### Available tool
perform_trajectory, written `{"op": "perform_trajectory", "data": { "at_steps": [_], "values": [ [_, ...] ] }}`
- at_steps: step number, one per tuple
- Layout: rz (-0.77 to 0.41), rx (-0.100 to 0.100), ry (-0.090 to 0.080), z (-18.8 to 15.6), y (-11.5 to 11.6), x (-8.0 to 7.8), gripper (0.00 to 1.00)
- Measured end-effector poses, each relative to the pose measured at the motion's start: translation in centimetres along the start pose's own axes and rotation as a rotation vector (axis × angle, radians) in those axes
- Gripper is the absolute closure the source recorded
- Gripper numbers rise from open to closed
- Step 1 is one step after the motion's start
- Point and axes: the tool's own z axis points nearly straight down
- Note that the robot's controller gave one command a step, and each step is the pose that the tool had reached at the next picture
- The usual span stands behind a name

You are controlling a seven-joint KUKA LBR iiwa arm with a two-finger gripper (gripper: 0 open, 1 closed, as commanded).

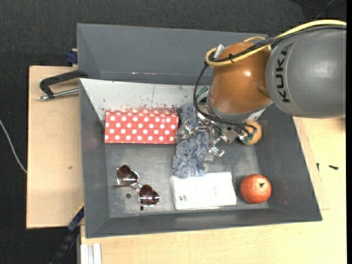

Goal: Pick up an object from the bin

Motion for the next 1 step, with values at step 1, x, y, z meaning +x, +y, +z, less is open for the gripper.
{"op": "perform_trajectory", "data": {
  "at_steps": [1],
  "values": [
    [-0.389,-0.001,0.001,4.11,-0.40,-0.23,0.00]
  ]
}}
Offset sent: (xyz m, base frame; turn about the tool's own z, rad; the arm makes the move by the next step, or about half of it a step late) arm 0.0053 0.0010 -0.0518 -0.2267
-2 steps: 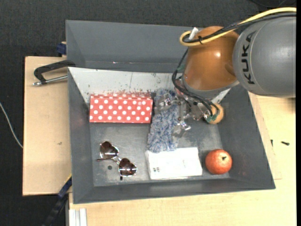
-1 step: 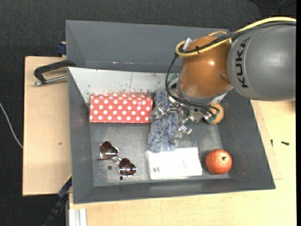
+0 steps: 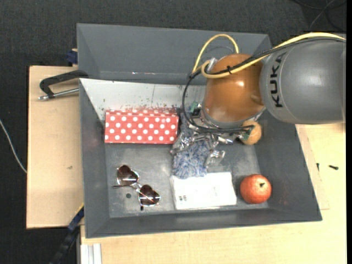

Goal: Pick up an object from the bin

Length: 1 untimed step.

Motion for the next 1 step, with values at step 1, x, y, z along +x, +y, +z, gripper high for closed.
{"op": "perform_trajectory", "data": {
  "at_steps": [1],
  "values": [
    [0.165,0.005,-0.001,0.56,-0.29,-0.38,1.00]
  ]
}}
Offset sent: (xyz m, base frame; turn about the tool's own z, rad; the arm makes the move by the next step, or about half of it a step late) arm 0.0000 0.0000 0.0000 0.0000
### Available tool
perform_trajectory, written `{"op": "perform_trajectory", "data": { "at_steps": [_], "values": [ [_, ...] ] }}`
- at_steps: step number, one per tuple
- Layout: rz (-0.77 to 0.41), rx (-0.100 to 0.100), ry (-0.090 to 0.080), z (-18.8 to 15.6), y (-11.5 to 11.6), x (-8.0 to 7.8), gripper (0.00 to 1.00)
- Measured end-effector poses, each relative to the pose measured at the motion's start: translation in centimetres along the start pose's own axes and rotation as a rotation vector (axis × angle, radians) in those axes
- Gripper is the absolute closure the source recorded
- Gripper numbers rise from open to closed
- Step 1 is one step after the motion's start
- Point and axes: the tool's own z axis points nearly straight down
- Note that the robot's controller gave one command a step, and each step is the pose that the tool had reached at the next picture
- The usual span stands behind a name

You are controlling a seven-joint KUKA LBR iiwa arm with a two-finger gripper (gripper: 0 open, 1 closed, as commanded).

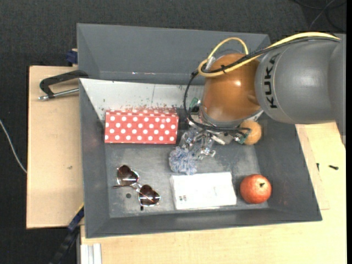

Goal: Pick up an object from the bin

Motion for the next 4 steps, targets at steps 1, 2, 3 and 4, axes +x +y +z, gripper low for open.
{"op": "perform_trajectory", "data": {
  "at_steps": [1,2,3,4],
  "values": [
    [0.000,0.000,0.000,0.0,0.0,0.0,1.00],
    [0.000,-0.002,0.001,-0.3,0.1,0.1,1.00],
    [0.001,-0.008,0.003,-1.6,0.3,0.1,1.00],
    [0.000,-0.004,-0.001,-3.0,0.2,-0.1,1.00]
  ]
}}
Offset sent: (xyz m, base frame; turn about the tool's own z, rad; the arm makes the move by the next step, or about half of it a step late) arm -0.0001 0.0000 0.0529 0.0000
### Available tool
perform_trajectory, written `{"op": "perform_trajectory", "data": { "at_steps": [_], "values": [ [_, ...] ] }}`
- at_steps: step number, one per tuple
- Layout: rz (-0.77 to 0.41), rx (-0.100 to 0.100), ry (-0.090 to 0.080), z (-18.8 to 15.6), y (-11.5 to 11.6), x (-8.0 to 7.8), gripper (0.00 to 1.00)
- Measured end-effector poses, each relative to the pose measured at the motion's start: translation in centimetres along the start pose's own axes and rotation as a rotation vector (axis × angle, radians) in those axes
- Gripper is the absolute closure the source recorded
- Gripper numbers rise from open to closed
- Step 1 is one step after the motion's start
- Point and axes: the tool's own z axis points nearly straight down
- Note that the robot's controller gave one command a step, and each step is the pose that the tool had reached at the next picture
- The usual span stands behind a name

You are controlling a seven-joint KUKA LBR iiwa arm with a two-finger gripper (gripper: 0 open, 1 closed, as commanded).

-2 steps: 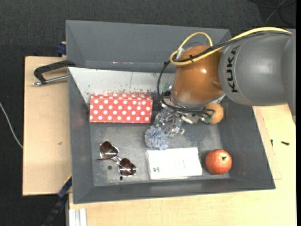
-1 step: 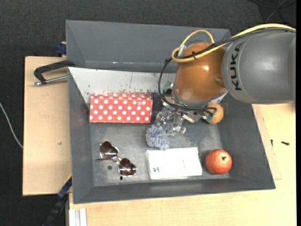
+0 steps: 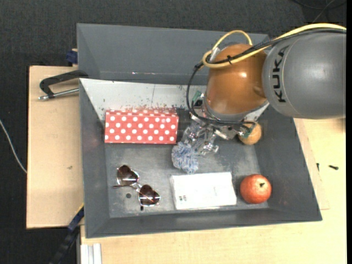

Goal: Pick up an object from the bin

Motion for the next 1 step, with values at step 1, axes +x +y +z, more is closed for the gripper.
{"op": "perform_trajectory", "data": {
  "at_steps": [1],
  "values": [
    [0.000,-0.002,0.002,-0.91,0.06,0.00,1.00]
  ]
}}
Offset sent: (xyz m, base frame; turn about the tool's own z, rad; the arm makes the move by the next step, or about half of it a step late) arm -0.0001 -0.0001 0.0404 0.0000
